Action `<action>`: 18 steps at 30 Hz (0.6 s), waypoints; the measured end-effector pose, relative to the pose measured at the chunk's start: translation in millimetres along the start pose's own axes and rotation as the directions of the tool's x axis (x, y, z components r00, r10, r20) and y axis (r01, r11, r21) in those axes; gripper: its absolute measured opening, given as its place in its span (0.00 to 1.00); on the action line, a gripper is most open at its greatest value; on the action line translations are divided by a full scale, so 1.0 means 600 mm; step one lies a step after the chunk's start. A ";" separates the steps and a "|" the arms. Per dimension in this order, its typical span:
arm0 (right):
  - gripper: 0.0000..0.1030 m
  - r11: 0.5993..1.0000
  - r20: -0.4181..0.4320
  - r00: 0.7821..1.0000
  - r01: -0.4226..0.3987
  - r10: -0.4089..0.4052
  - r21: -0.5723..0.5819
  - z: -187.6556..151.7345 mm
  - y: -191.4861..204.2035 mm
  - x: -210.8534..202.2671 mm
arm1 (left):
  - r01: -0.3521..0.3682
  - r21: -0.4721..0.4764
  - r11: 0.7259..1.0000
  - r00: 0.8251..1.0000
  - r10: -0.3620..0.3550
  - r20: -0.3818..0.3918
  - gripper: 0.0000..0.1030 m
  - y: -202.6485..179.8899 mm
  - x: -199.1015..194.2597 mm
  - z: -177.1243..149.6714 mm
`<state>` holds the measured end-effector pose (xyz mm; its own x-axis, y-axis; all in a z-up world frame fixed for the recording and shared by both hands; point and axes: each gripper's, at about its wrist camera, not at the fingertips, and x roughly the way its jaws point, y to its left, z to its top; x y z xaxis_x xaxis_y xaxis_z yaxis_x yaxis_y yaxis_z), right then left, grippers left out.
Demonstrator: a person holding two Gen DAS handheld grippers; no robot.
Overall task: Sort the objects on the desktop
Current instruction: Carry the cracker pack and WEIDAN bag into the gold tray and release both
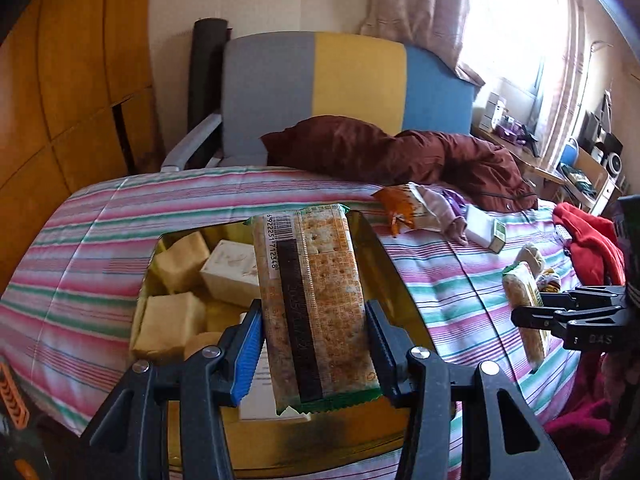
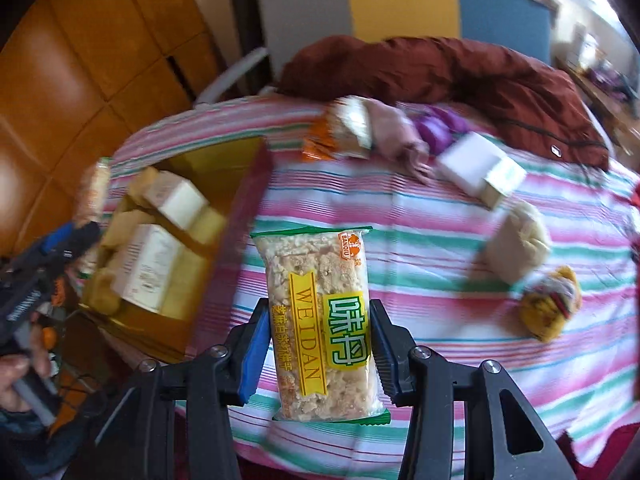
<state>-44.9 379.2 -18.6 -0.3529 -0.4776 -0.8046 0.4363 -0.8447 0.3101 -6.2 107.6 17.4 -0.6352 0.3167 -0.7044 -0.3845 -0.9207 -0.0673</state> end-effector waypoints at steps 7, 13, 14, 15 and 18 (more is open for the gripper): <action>0.46 0.997 -0.013 0.997 -0.078 0.078 -0.012 0.032 0.077 0.034 | -0.002 -0.055 0.998 1.000 0.001 -0.011 0.48 0.042 0.001 -0.010; 0.46 0.994 -0.009 0.995 -0.100 0.099 -0.034 0.055 0.129 0.049 | 0.001 -0.132 0.991 1.000 -0.003 -0.014 0.48 0.090 0.003 -0.016; 0.46 0.994 -0.011 0.995 -0.099 0.099 -0.040 0.058 0.135 0.052 | -0.006 -0.142 0.990 1.000 0.004 -0.013 0.48 0.099 0.002 -0.016; 0.46 0.994 -0.012 0.995 -0.097 0.097 -0.044 0.062 0.142 0.057 | -0.012 -0.155 0.988 1.000 0.010 -0.012 0.48 0.110 0.001 -0.017; 0.46 0.994 -0.017 0.995 -0.095 0.094 -0.056 0.075 0.158 0.073 | -0.031 -0.190 0.981 0.999 0.029 -0.014 0.48 0.138 0.001 -0.019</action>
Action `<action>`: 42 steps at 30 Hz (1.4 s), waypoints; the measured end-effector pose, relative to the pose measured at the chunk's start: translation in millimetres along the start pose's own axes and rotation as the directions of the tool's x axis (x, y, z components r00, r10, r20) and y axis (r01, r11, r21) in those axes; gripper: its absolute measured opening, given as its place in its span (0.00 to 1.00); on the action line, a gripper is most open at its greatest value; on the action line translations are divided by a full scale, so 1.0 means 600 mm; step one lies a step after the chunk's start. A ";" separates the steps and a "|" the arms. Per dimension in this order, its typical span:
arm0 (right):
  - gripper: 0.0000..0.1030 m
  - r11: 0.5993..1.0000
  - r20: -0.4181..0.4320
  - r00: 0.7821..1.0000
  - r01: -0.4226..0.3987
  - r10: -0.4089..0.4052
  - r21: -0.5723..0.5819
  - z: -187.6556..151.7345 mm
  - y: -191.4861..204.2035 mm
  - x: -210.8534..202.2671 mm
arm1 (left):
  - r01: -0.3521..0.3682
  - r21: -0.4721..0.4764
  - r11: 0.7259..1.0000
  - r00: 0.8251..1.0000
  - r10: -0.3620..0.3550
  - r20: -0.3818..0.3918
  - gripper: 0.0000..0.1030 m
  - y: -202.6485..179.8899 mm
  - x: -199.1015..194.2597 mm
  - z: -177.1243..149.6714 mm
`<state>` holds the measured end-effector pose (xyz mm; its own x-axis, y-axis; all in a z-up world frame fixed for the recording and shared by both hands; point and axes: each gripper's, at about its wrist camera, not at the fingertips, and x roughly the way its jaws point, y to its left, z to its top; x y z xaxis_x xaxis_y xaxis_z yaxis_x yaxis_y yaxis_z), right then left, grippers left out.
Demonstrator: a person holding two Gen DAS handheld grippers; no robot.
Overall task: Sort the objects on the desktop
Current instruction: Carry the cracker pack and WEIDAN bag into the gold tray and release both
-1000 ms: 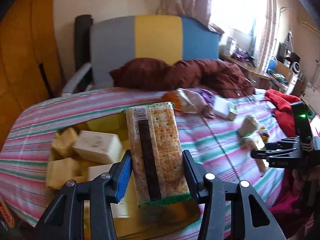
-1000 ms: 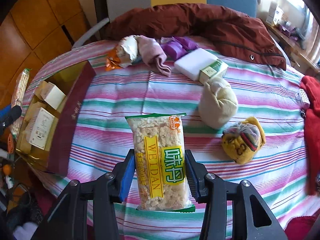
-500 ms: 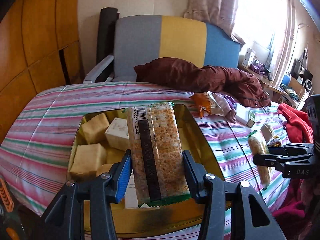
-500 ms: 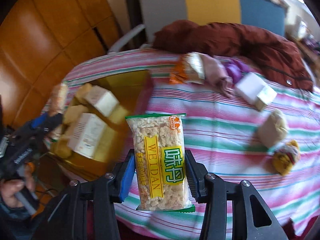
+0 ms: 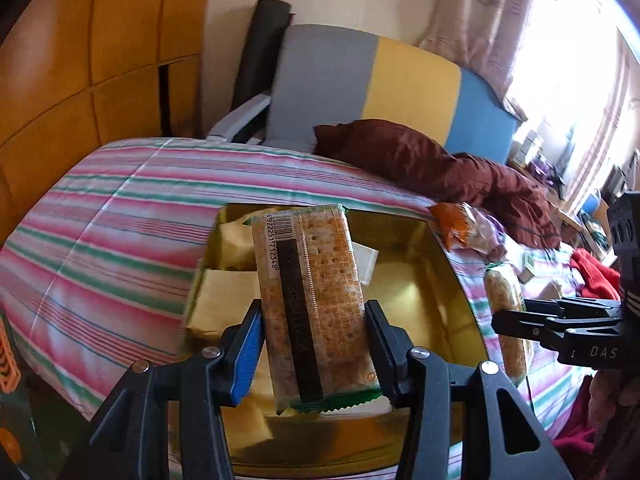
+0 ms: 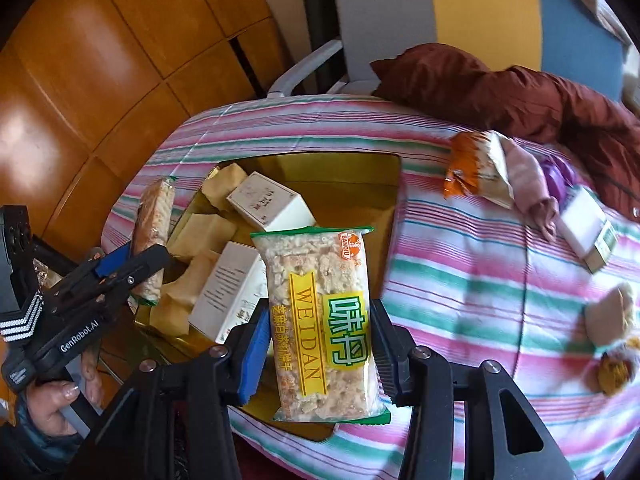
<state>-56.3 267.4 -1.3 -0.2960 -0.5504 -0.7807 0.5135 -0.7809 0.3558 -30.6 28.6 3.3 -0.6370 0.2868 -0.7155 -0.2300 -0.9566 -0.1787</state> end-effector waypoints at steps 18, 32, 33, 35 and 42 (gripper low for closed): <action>0.46 0.992 0.066 0.995 0.069 -0.076 0.107 0.087 0.005 0.048 | -0.020 0.006 1.000 0.998 0.020 -0.051 0.48 0.003 0.077 0.047; 0.46 0.983 0.097 0.987 0.114 -0.128 0.142 0.109 0.013 0.063 | -0.047 0.001 0.999 0.995 0.047 -0.090 0.48 0.012 0.111 0.042; 0.47 0.983 0.099 0.986 0.117 -0.132 0.145 0.110 0.012 0.064 | -0.041 0.001 0.999 0.994 0.041 -0.098 0.48 0.013 0.114 0.041; 0.48 0.980 0.106 0.984 0.125 -0.142 0.157 0.112 0.010 0.066 | -0.038 -0.009 0.999 0.994 0.037 -0.102 0.52 0.014 0.116 0.041; 0.51 0.967 0.144 0.975 0.136 -0.169 0.216 0.114 -0.004 0.061 | -0.072 -0.030 0.997 0.994 0.069 -0.089 0.57 0.024 0.107 0.039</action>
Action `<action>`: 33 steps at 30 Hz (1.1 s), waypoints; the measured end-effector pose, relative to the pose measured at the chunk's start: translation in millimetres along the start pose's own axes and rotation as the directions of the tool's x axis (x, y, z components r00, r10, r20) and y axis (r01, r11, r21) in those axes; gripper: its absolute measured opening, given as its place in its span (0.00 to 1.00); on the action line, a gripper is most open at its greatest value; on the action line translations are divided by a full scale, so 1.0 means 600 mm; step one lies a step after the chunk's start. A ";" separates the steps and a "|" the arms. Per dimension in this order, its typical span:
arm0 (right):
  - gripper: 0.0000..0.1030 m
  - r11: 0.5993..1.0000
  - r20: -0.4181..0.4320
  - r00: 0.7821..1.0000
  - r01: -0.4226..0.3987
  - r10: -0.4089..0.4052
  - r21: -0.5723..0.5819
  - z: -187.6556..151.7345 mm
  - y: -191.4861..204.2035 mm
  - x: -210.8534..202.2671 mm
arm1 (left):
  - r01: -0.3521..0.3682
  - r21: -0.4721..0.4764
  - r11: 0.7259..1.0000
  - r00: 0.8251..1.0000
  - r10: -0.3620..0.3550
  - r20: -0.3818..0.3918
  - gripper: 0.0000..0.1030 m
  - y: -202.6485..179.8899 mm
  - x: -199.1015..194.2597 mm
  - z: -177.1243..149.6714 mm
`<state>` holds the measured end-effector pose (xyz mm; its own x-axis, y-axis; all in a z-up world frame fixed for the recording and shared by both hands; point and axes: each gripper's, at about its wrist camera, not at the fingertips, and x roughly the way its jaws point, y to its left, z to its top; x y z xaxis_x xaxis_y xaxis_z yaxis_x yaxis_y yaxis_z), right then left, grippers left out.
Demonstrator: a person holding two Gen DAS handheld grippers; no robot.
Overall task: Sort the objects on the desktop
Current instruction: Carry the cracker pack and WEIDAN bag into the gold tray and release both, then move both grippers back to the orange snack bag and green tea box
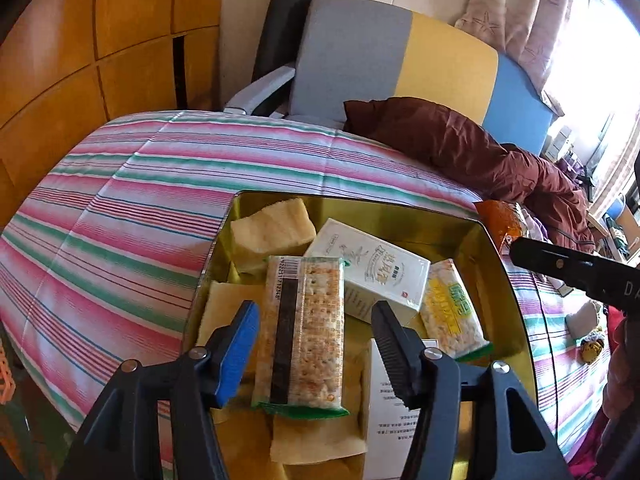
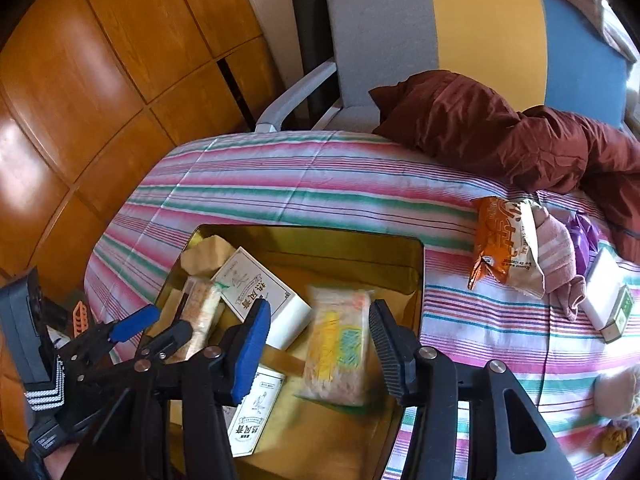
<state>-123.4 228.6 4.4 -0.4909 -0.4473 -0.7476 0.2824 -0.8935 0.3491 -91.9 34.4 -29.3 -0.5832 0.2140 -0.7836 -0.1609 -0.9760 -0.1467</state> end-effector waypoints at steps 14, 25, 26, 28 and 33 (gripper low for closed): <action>0.53 1.000 0.001 1.000 0.029 -0.029 0.010 -0.035 0.013 -0.002 | 0.037 0.035 0.999 0.997 -0.039 0.060 0.57 -0.028 -0.052 -0.015; 0.57 0.983 0.078 0.982 0.177 -0.173 -0.040 -0.061 0.030 -0.036 | 0.047 0.029 0.998 0.997 -0.049 0.065 0.57 -0.032 -0.073 -0.030; 0.57 0.981 0.085 0.979 0.189 -0.185 -0.043 -0.064 0.031 -0.039 | 0.047 0.030 0.998 0.997 -0.049 0.062 0.57 -0.034 -0.074 -0.032; 0.58 0.977 0.097 0.974 0.208 -0.204 -0.044 -0.069 0.029 -0.045 | 0.045 0.035 0.998 0.997 -0.047 0.058 0.57 -0.038 -0.074 -0.034; 0.67 0.969 0.115 0.964 0.244 -0.238 -0.039 -0.081 0.019 -0.059 | 0.040 0.058 0.998 0.998 -0.043 0.052 0.57 -0.053 -0.076 -0.038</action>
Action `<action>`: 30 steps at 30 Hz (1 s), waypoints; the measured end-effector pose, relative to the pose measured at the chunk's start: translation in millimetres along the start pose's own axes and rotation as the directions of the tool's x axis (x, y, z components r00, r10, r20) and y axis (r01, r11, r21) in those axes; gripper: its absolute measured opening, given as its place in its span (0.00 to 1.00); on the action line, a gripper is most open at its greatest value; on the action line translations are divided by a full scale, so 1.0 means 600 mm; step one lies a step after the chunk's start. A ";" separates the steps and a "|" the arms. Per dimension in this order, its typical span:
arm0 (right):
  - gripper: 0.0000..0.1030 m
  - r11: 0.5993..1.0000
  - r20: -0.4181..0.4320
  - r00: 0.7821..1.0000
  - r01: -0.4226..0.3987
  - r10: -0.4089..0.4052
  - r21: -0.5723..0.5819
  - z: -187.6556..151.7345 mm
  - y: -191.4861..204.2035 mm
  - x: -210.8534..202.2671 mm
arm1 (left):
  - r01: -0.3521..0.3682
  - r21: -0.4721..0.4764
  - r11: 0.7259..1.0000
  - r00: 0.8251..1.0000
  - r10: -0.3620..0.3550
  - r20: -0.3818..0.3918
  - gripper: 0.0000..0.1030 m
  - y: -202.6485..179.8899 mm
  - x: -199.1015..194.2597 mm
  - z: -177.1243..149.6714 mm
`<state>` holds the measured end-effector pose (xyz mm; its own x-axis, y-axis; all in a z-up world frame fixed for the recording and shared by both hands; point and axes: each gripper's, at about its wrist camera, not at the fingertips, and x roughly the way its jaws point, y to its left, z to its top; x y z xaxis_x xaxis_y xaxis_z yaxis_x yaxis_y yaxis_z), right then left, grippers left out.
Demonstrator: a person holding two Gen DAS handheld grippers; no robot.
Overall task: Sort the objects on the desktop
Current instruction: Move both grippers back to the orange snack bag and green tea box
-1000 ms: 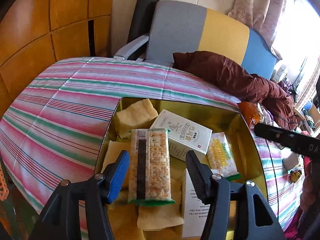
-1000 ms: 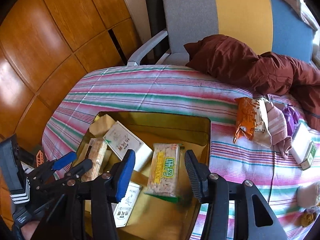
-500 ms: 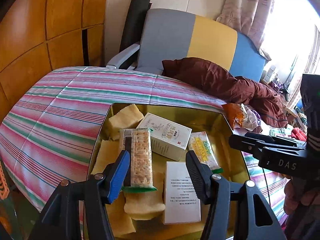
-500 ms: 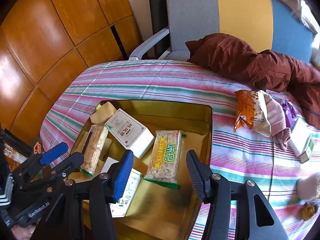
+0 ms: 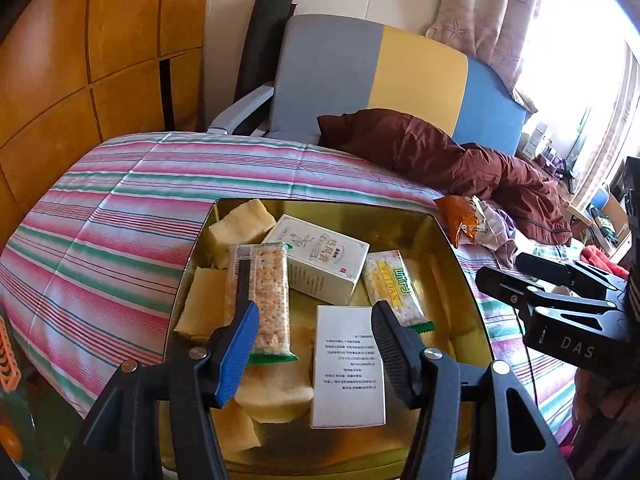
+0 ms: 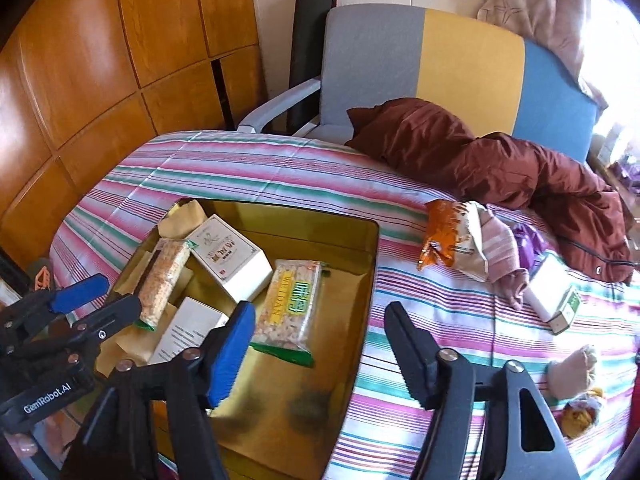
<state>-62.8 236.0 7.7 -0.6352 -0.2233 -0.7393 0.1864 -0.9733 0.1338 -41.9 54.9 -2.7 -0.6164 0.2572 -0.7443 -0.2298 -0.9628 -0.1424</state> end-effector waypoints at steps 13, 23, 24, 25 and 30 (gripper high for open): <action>0.88 0.997 -0.006 0.999 0.047 -0.047 0.064 -0.035 -0.078 -0.018 | 0.037 0.058 0.998 0.999 -0.037 -0.002 0.61 -0.042 -0.002 0.002; 0.89 0.969 -0.058 0.985 0.169 -0.161 0.181 -0.054 -0.206 -0.044 | 0.080 0.116 0.990 0.996 -0.077 -0.035 0.65 -0.075 0.010 0.006; 0.89 0.964 -0.059 0.985 0.170 -0.161 0.206 -0.055 -0.222 -0.049 | 0.080 0.119 0.990 0.996 -0.074 -0.051 0.65 -0.079 0.014 0.007; 0.89 0.957 -0.060 0.985 0.174 -0.165 0.233 -0.054 -0.241 -0.053 | 0.080 0.121 0.989 0.995 -0.073 -0.066 0.65 -0.083 0.018 0.007; 0.89 0.925 -0.065 0.984 0.177 -0.165 0.335 -0.052 -0.316 -0.065 | 0.111 0.110 0.988 0.989 -0.099 -0.108 0.65 -0.102 0.032 0.024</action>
<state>-49.9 431.2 -9.3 -0.6070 -0.0561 -0.7927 -0.1912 -0.9579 0.2143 -50.5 120.2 1.1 -0.5061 0.3405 -0.7924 -0.3778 -0.9134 -0.1512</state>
